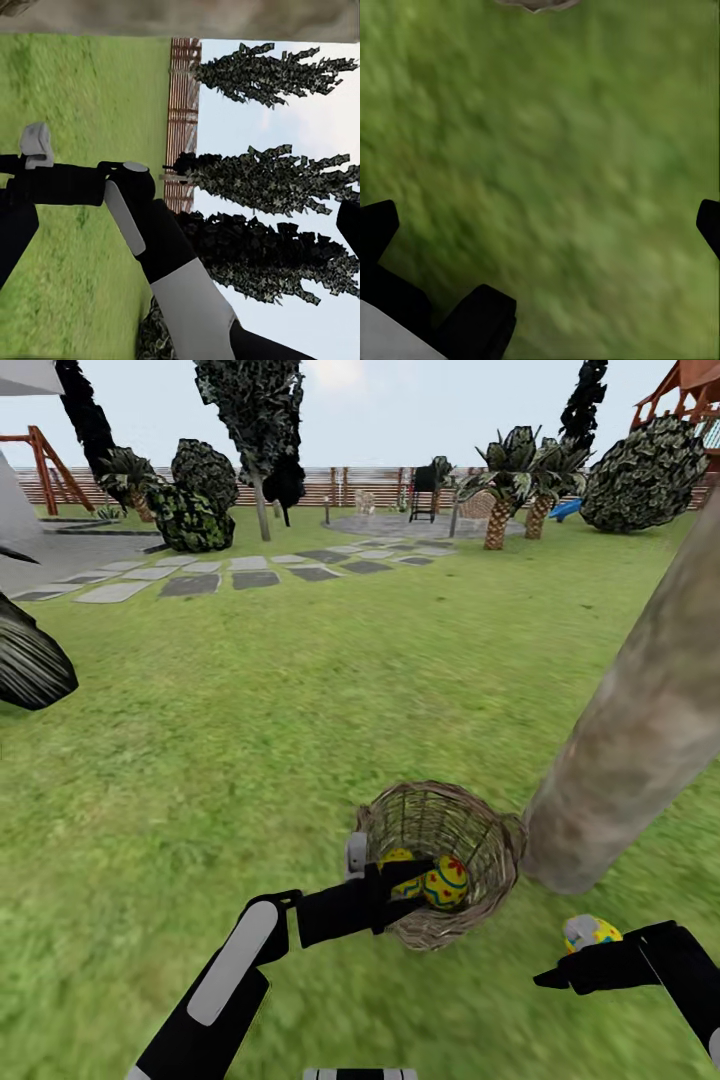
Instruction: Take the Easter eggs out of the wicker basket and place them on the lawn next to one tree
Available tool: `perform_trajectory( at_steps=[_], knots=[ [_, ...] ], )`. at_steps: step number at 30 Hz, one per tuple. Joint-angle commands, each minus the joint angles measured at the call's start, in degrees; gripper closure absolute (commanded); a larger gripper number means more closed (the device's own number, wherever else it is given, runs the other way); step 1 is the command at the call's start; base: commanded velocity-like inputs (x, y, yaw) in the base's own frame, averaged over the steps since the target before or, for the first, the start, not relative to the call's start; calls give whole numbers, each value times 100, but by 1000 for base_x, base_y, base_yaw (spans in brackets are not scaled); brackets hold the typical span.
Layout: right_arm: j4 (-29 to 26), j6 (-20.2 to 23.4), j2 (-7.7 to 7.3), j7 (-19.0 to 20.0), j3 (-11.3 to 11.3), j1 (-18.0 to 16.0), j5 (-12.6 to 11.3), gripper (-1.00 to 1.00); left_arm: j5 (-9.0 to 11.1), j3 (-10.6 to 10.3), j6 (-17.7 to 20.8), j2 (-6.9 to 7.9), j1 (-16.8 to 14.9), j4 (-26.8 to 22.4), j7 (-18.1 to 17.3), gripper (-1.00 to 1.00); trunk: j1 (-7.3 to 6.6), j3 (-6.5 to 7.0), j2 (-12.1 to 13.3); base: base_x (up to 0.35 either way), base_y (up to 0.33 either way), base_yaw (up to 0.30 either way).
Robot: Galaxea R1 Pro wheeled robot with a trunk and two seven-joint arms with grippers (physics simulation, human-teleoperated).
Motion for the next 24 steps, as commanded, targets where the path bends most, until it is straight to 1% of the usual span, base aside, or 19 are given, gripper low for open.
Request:
perform_trajectory(
  at_steps=[1,6,11,13,14,16,17,20,21,23,24],
  knots=[
    [-10,38,5,45,-26,-2,45,-100,-33,2,15,-3,-3,5,-41,-100,-1,-4,-2,0,308,4],
    [-69,40,-6,49,-39,-2,31,-100,-27,2,15,1,-2,0,-41,-100,-1,-4,-2,0,277,1],
    [-132,82,-37,67,-51,-2,32,-100,-25,2,15,4,-3,-9,-41,-100,-1,-4,-2,0,56,0],
    [-189,297,-39,211,-57,-2,40,-100,-25,2,17,9,-3,-8,-41,-100,-1,-4,-2,0,8,0],
    [-254,443,-41,362,-59,-2,41,-100,-25,5,17,10,-3,-7,-41,-100,-1,-4,-2,0,4,0],
    [-504,672,-50,828,-52,-2,48,-100,-25,4,21,12,-3,-10,-41,-100,-1,-4,-2,0,2,0],
    [-795,781,-55,1349,-47,0,51,-100,-25,3,23,12,-3,-17,-41,-100,-1,-4,-2,0,0,0],
    [-1172,893,-72,2026,-56,12,54,-100,-25,2,23,13,-3,-21,-41,-100,-1,-4,-2,0,0,0],
    [-1349,995,-78,2199,-59,14,56,-100,-25,2,24,11,-3,-22,-41,-100,-1,-4,-2,0,0,0],
    [-1681,1194,-83,2337,-60,15,54,-100,-25,2,24,8,-3,-15,-41,-100,-1,-4,-2,0,0,0],
    [-2066,1434,-108,2422,-61,17,48,-100,-27,2,24,6,-3,-9,-41,-100,-1,-4,-2,0,0,0]
  ],
)
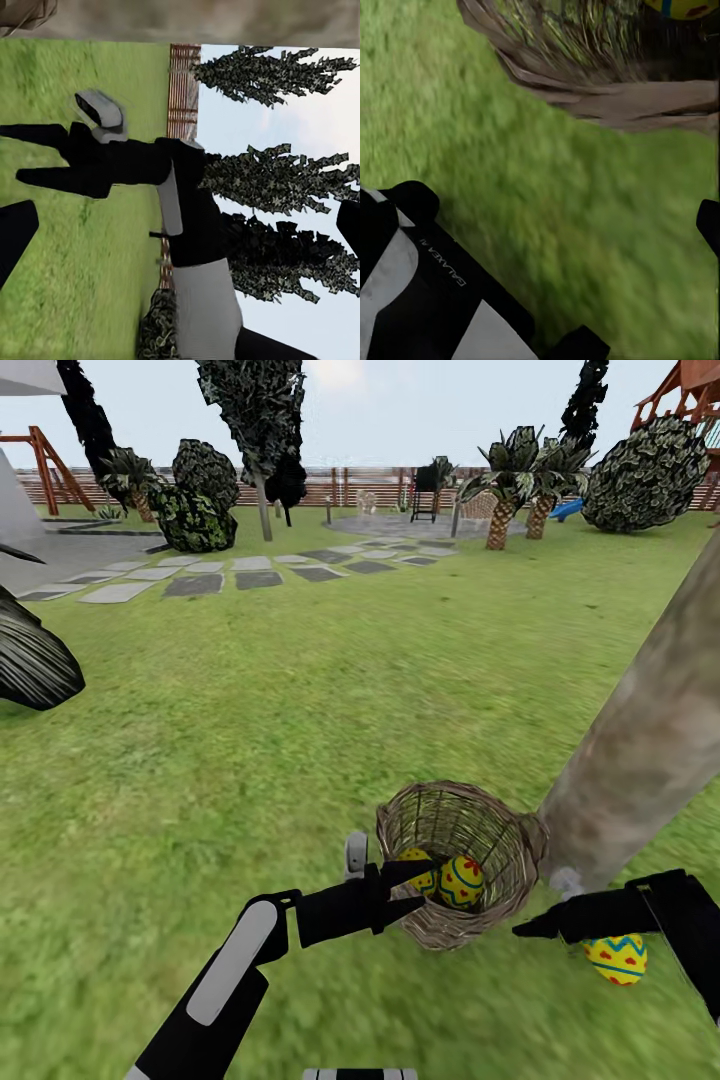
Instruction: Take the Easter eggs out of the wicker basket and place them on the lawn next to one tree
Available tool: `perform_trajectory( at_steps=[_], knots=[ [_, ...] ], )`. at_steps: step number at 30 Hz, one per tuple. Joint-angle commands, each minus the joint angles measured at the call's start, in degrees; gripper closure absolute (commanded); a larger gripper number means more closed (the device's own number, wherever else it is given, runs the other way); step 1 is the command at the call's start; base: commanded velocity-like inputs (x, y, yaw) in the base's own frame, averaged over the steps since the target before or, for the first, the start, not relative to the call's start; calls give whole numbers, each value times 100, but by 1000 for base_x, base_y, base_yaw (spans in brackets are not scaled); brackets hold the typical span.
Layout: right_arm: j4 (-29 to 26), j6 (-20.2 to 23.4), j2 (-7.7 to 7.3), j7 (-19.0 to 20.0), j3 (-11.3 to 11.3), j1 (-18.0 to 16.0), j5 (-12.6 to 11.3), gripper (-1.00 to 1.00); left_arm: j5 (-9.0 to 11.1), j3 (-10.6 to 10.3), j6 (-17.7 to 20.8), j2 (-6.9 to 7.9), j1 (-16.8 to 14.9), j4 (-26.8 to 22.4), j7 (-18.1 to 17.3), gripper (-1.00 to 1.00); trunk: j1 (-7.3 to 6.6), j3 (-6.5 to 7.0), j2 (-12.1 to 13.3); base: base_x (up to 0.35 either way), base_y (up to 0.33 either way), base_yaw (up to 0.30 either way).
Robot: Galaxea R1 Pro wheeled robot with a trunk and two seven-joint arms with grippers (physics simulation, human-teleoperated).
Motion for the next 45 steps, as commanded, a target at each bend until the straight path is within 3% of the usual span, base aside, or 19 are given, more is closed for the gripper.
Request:
perform_trajectory(
  at_steps=[1,5,9,13,18,20,24,25,26,29,32,36,39,45],
  knots=[
    [-213,180,-36,104,-13,1,58,-100,-40,3,16,-2,-3,4,-41,-100,-1,-5,-2,0,0,0],
    [-950,596,-185,273,-97,5,51,-100,-46,3,13,-3,-3,12,-41,-100,-1,-5,-2,0,0,0],
    [-1677,932,-208,306,-496,6,58,-100,-59,3,8,-3,-3,25,-33,-100,-1,-5,-2,0,0,0],
    [-2037,1020,-205,277,-766,-2,103,-100,-57,5,0,1,-3,-6,-29,-100,-1,-5,-2,0,0,0],
    [-2188,1043,-154,47,-758,-98,164,-100,-59,10,-1,4,-3,-57,-32,-100,-1,-5,-2,0,0,0],
    [-2222,1048,35,-240,-612,-215,166,-100,-62,11,-1,5,-3,-62,-32,-100,-1,-5,-2,41,18,0],
    [-2233,1050,467,-964,-60,-334,172,-100,-64,20,-8,6,-3,-64,-32,-100,-1,-5,-2,194,138,0],
    [-2213,1047,742,-1376,126,-349,173,-100,-64,25,-10,6,-3,-64,-32,-100,-1,-5,-2,261,201,0],
    [-2207,1042,836,-1510,189,-352,172,-100,-64,27,-10,7,-3,-66,-36,-100,-1,-5,-2,265,209,0],
    [-2176,1031,929,-1700,509,-354,168,-100,-59,29,-7,14,-3,-69,-40,-100,-1,-5,-2,268,216,0],
    [-2156,1006,939,-1782,645,-326,161,-100,-56,30,-3,14,-3,-65,-40,-100,-1,-5,-2,225,177,0],
    [-1956,964,955,-1815,678,-290,156,-100,-55,30,3,19,-3,-70,-40,-100,-1,-5,-2,45,34,0],
    [-1768,952,957,-2006,682,-285,153,-100,-55,39,6,118,-3,-97,-41,-100,-1,-5,-2,6,4,0],
    [-1552,824,1012,-2951,690,-284,168,-100,-51,69,17,216,-5,-389,-41,-100,-1,-5,-2,143,82,0]
  ],
)
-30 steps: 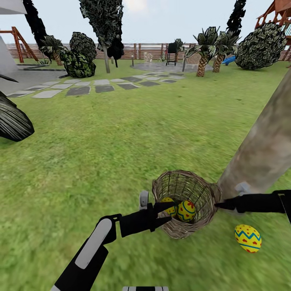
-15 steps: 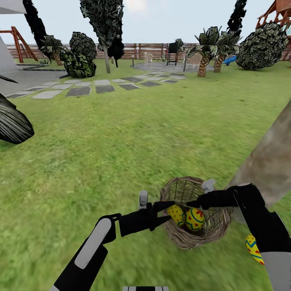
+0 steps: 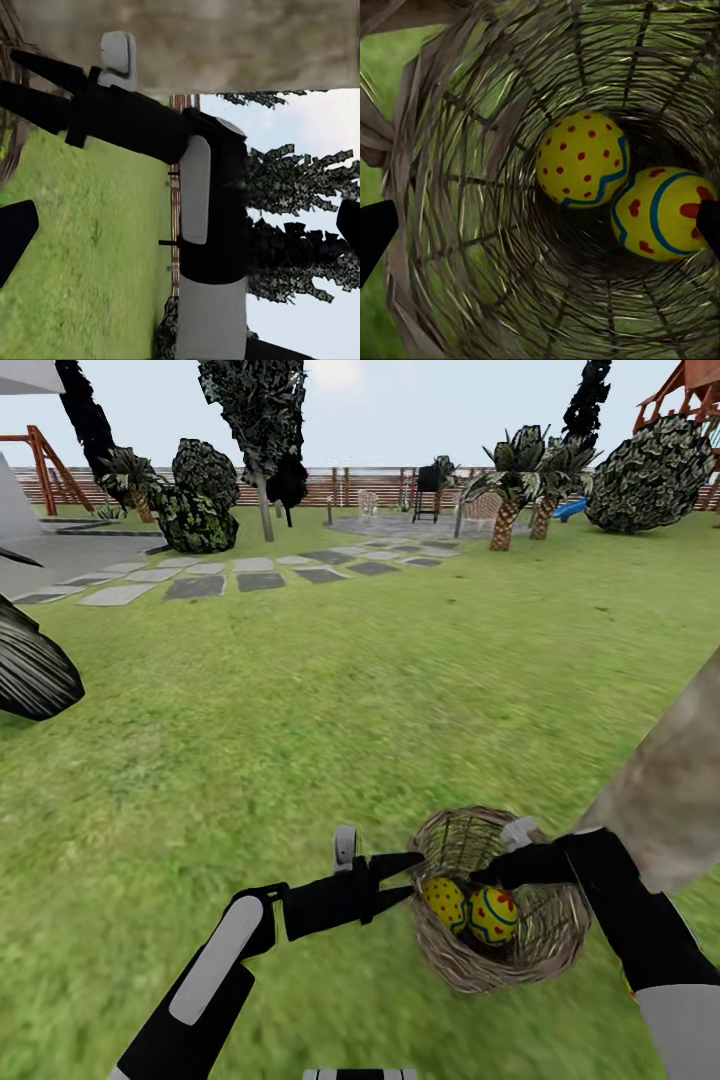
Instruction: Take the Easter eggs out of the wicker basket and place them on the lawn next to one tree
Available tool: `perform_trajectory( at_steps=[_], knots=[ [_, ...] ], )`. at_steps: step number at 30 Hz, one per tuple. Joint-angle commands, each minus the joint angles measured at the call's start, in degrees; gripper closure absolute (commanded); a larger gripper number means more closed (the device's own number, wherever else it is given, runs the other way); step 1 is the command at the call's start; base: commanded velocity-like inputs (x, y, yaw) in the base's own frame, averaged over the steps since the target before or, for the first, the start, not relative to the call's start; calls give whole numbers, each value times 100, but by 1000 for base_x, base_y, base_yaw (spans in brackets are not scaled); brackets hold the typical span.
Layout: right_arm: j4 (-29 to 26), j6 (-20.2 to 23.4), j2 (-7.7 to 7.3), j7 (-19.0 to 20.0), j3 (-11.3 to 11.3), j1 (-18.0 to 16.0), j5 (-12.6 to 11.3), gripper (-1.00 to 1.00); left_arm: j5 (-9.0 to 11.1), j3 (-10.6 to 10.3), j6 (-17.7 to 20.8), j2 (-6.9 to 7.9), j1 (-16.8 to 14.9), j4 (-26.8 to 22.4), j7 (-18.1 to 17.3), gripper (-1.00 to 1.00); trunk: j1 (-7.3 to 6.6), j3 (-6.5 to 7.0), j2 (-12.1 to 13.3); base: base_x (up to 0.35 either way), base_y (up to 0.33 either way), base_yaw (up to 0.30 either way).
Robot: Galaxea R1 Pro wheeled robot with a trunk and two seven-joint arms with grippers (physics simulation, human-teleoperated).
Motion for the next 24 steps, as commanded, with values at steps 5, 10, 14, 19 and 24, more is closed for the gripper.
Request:
perform_trajectory(
  at_steps=[5,10,14,19,24],
  knots=[
    [105,-35,174,-526,3,-4,46,-100,138,411,35,202,-12,-98,-41,-100,2,-5,-2,278,170,0],
    [517,-159,358,-652,0,-4,60,-100,227,904,66,398,-11,-95,-41,-100,2,-5,-2,254,156,0],
    [832,-249,371,-988,1,-4,48,-100,229,944,44,442,-10,-89,-45,-100,2,-5,-2,49,30,0],
    [965,-242,388,-1703,5,-4,14,-100,235,929,27,429,-4,-89,-112,-100,2,-5,-2,4,3,0],
    [1317,-241,384,-2033,-3,-3,3,-100,231,923,31,445,-1,-80,-442,-100,89,-77,-162,0,0,0]
  ],
)
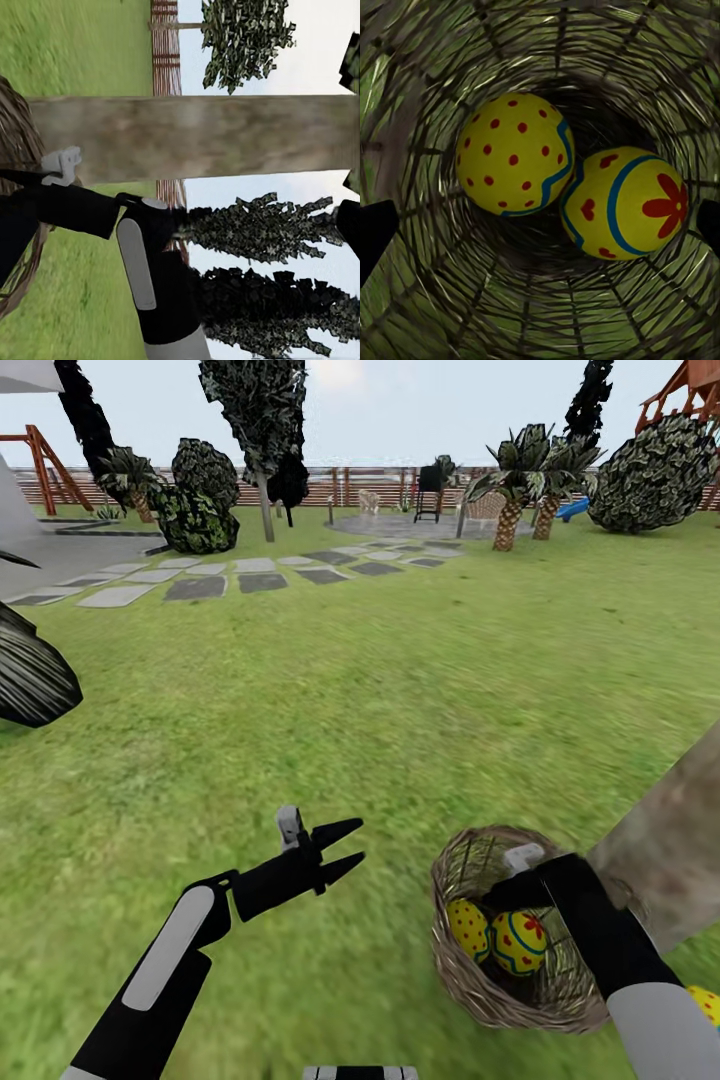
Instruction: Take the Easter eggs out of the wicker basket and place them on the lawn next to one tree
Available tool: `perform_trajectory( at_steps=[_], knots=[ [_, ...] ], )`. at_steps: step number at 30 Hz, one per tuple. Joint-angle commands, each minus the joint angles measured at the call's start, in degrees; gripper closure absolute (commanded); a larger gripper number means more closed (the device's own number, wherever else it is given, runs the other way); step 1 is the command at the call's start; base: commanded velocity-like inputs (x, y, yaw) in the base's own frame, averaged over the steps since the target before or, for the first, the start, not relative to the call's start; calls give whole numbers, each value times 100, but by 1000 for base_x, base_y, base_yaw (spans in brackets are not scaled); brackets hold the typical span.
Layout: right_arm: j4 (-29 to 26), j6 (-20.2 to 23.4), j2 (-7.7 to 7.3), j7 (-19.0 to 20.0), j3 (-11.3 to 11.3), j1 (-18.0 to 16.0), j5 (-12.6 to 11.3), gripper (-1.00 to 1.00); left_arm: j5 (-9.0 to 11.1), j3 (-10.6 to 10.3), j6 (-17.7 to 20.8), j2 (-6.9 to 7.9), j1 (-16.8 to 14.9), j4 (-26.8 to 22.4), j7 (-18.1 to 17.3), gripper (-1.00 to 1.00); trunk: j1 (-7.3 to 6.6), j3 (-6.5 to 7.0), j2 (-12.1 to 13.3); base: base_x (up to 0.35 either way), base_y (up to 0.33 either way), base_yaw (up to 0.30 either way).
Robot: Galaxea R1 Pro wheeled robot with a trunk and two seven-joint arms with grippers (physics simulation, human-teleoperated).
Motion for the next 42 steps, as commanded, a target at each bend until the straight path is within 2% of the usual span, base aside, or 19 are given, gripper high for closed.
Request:
perform_trajectory(
  at_steps=[1,4,9,13,16,27,32,37,42],
  knots=[
    [11,10,-2,-44,2,-3,53,-100,-34,-5,5,5,-5,2,-88,-100,21,-23,-43,0,0,0],
    [42,2,6,-301,0,-4,28,-100,-32,-5,10,9,-4,3,-154,-100,65,-59,-124,0,0,0],
    [152,0,24,-412,0,-4,44,-100,-27,-5,15,10,-3,8,-178,-100,65,-59,-124,0,0,0],
    [215,-13,31,-849,-5,-7,19,-100,-28,-5,15,7,-3,10,-180,-100,153,-131,-284,0,0,0],
    [336,-25,33,-1023,-14,-27,7,-100,-28,-5,15,9,-3,13,-181,-100,153,-131,-284,0,0,0],
    [319,-44,32,-1059,-34,-40,2,-100,-27,-5,15,7,-3,22,-181,-100,153,-84,-284,0,0,-137],
    [209,-47,26,-1054,-93,-46,0,-100,-27,-5,15,7,-3,20,-181,-100,244,-172,-447,0,0,-35],
    [207,-52,33,-1043,-425,-44,-7,-100,-27,-5,15,7,-3,20,-181,-100,257,-283,-453,0,0,-3],
    [229,-77,33,-1042,-462,-47,-7,-100,-27,-5,15,7,-3,20,-181,-100,270,-393,-460,0,0,0]
  ],
)
